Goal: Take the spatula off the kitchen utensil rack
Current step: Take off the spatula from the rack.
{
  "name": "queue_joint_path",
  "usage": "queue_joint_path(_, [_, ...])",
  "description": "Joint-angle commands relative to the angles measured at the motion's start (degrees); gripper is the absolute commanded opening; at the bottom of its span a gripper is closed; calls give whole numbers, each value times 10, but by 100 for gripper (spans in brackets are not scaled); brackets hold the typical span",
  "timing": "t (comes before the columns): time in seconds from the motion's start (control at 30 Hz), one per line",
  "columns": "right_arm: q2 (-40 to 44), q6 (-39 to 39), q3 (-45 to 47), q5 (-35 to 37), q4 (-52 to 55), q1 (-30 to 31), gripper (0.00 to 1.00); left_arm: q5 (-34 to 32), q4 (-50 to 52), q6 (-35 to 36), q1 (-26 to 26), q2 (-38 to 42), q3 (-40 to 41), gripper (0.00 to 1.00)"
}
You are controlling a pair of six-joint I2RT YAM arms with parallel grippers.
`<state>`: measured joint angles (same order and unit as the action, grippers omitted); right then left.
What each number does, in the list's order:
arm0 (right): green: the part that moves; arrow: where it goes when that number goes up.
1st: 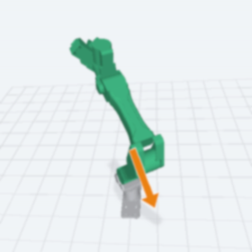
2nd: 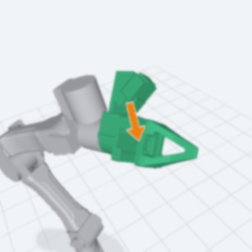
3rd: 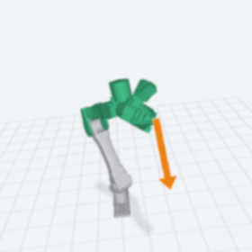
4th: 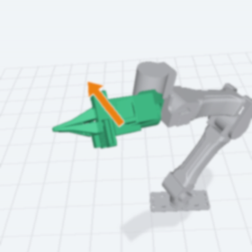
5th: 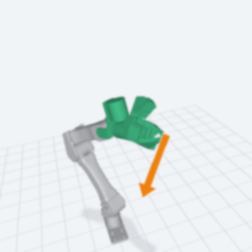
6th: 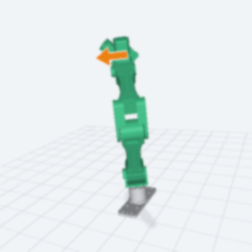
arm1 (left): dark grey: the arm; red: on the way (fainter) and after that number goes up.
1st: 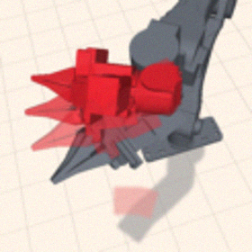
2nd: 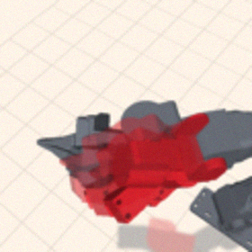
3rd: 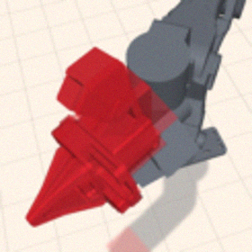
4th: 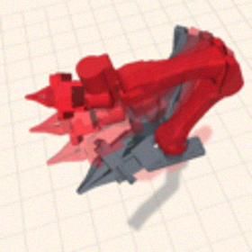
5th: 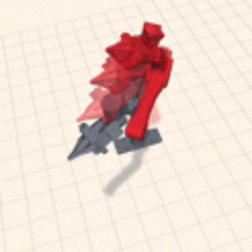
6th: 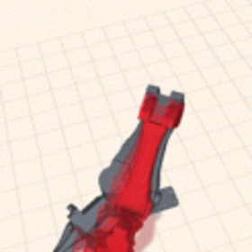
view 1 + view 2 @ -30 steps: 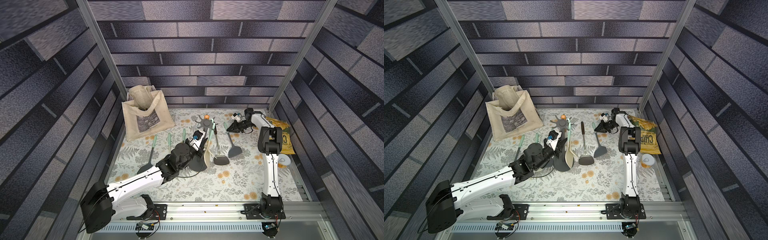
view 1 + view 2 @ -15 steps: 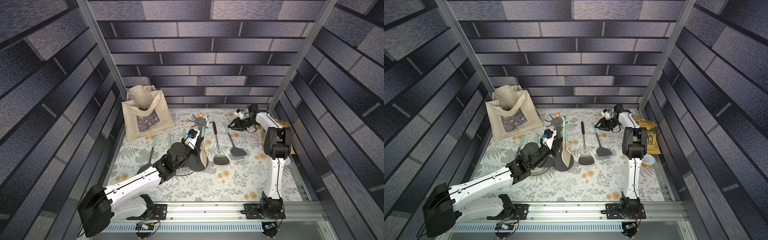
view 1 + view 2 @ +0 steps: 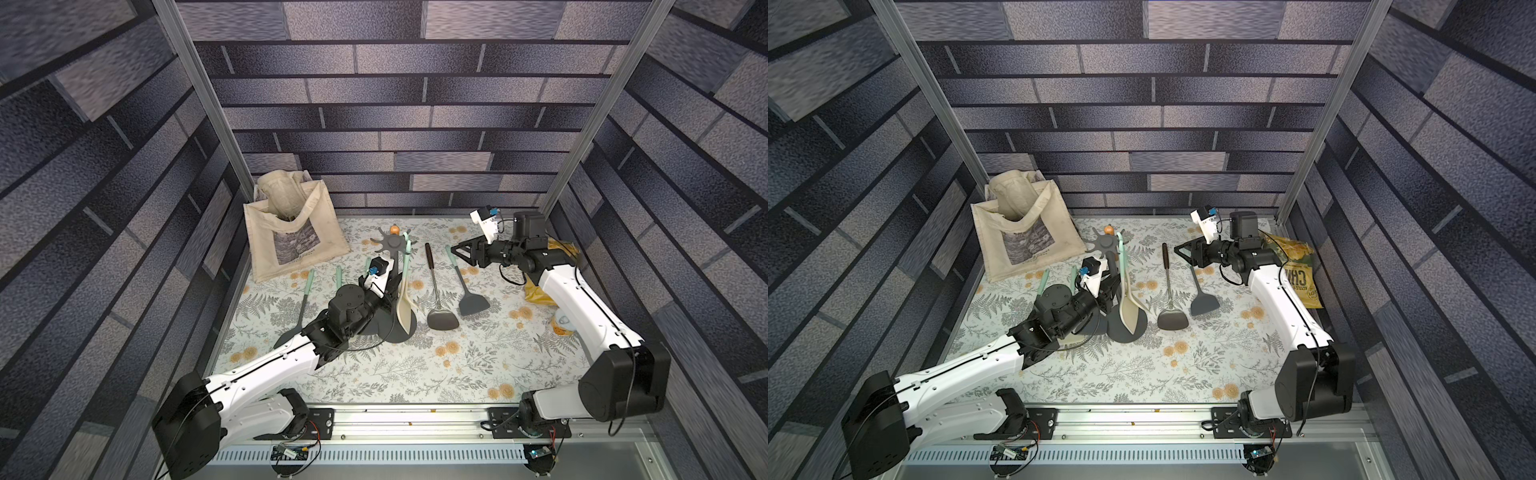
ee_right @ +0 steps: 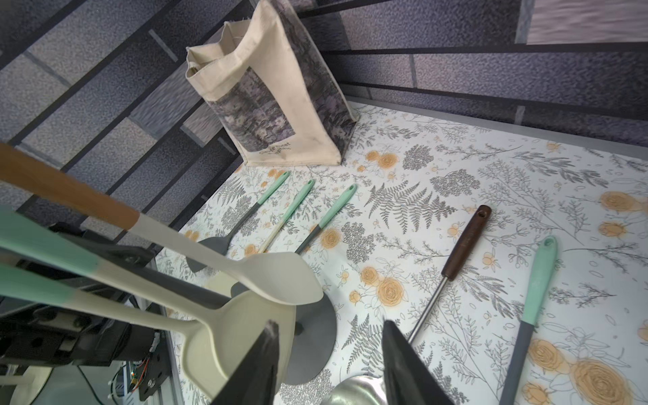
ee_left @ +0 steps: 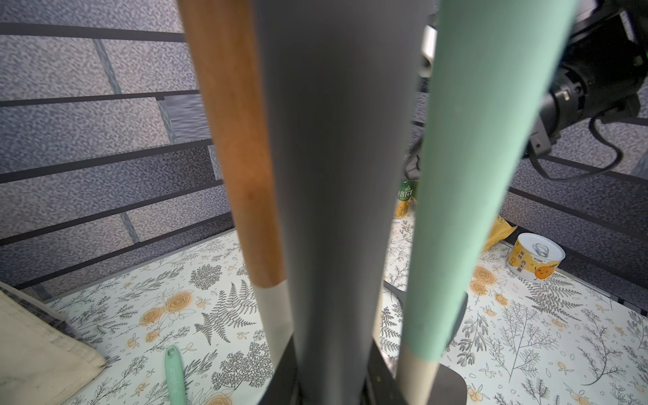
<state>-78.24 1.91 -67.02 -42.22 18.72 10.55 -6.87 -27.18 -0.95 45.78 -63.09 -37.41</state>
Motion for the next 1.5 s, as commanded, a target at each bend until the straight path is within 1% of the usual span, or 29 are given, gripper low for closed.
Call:
queue_joint_path(0.0, [73, -21, 79, -5, -93, 16, 50, -8, 21, 12, -15, 12, 14, 14])
queue_joint_path(0.1, [147, -26, 134, 0, -126, 38, 53, -1, 21, 10, -19, 11, 15, 14])
queue_joint_path(0.2, [198, -42, 153, 0, -139, 54, 53, 7, 20, 10, -22, 8, 12, 13])
queue_joint_path(0.3, [222, -51, 159, 4, -152, 76, 53, 14, 17, 10, -22, 3, 10, 14])
queue_joint_path(0.43, [230, -53, 158, 23, -170, 107, 53, 18, 22, 11, -22, 1, 4, 14])
queue_joint_path(0.67, [215, -52, 154, 54, -218, 167, 53, 23, 34, 13, -22, -3, -6, 14])
queue_joint_path(0.87, [179, -46, 142, 65, -255, 200, 52, 29, 37, 13, -19, -12, -15, 14])
queue_joint_path(1.13, [137, -33, 114, 70, -286, 232, 49, 27, 42, 15, -15, -16, -21, 14])
queue_joint_path(1.47, [101, -17, 85, 74, -291, 260, 49, 22, 46, 17, -8, -16, -23, 14])
